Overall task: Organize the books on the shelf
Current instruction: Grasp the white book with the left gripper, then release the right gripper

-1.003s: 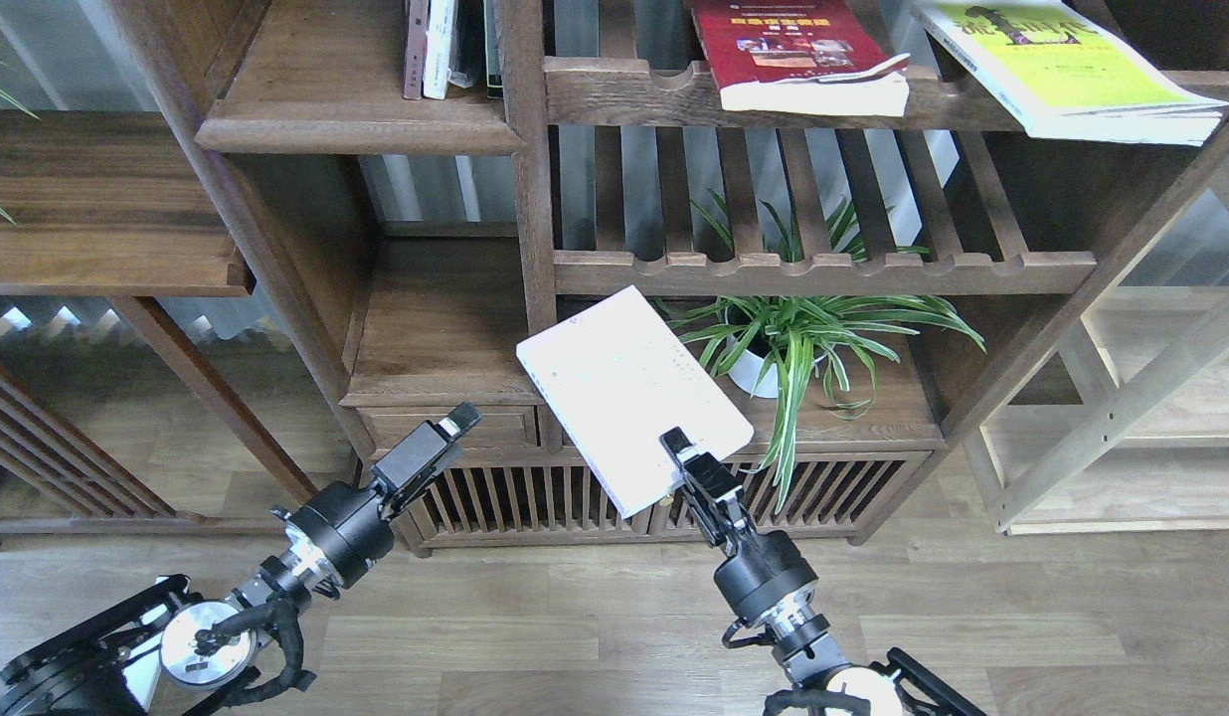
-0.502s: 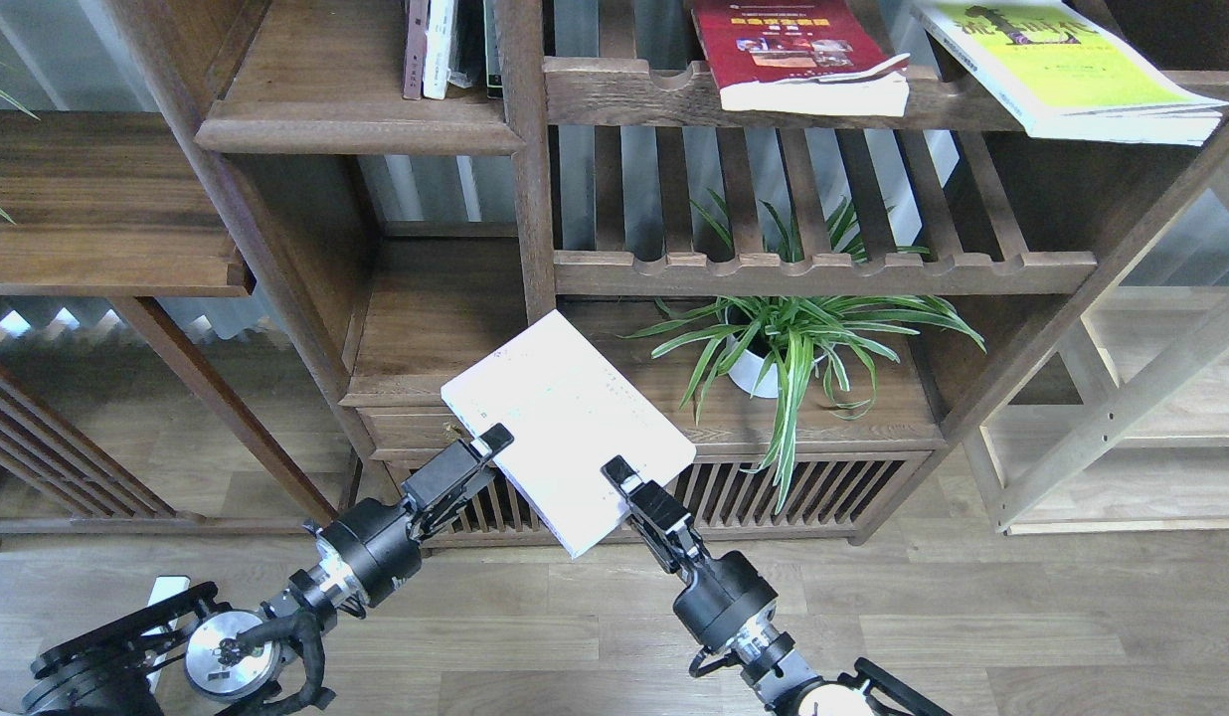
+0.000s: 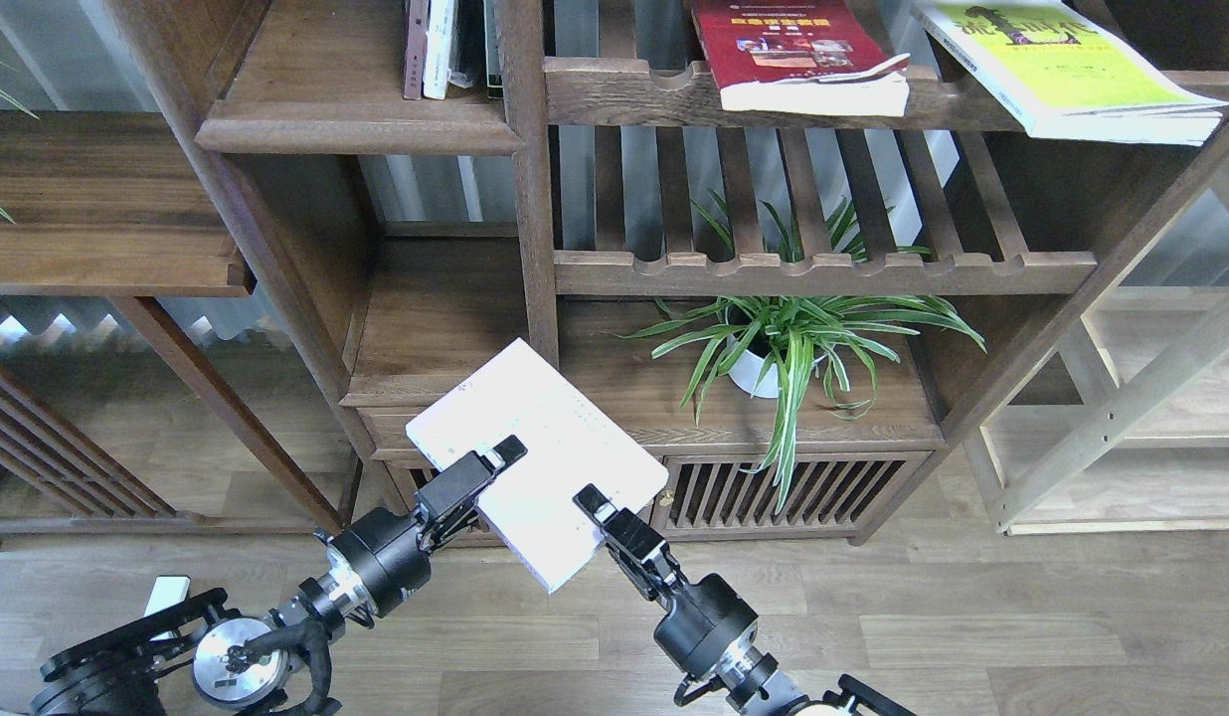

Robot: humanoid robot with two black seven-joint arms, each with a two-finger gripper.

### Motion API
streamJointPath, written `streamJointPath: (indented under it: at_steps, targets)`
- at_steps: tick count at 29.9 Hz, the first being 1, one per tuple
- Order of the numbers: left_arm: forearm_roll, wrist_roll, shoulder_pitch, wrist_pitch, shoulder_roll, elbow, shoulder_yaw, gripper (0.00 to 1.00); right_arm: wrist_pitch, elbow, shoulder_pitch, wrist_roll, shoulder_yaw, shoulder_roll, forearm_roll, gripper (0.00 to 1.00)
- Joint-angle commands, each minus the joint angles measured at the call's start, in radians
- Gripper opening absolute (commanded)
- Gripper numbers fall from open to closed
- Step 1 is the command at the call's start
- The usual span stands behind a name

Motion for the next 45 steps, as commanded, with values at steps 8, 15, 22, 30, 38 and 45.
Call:
streamJointPath:
  at_steps: [8,15,22,30,38,45]
  targets:
    - [-0.001,0.003,0.003,0.0,-0.003,-0.004,0.02,0.71,0.0,0.0,0.0,0.0,-0.002,0.0,0.0,0.05]
    - [-0.001,-0.003,0.012,0.0,-0.005,-0.003,0.02,0.56,0.0,0.0,0.0,0.0,-0.002,0.0,-0.001,0.05]
    - [-0.003,-0.008,0.014,0.0,0.003,-0.003,0.019,0.51,0.0,0.0,0.0,0.0,0.001,0.0,-0.001,0.05]
    - [-0.018,-0.008,0.014,0.0,0.009,-0.003,0.017,0.46,0.0,0.0,-0.003,0.0,0.001,0.0,-0.001,0.05]
    - [-0.018,-0.008,0.015,0.0,0.008,-0.003,0.019,0.31,0.0,0.0,-0.005,0.0,-0.001,0.0,-0.001,0.05]
    - [-0.018,-0.008,0.015,0.0,0.006,-0.004,0.019,0.12,0.0,-0.002,-0.005,0.0,0.001,0.0,-0.001,0.05]
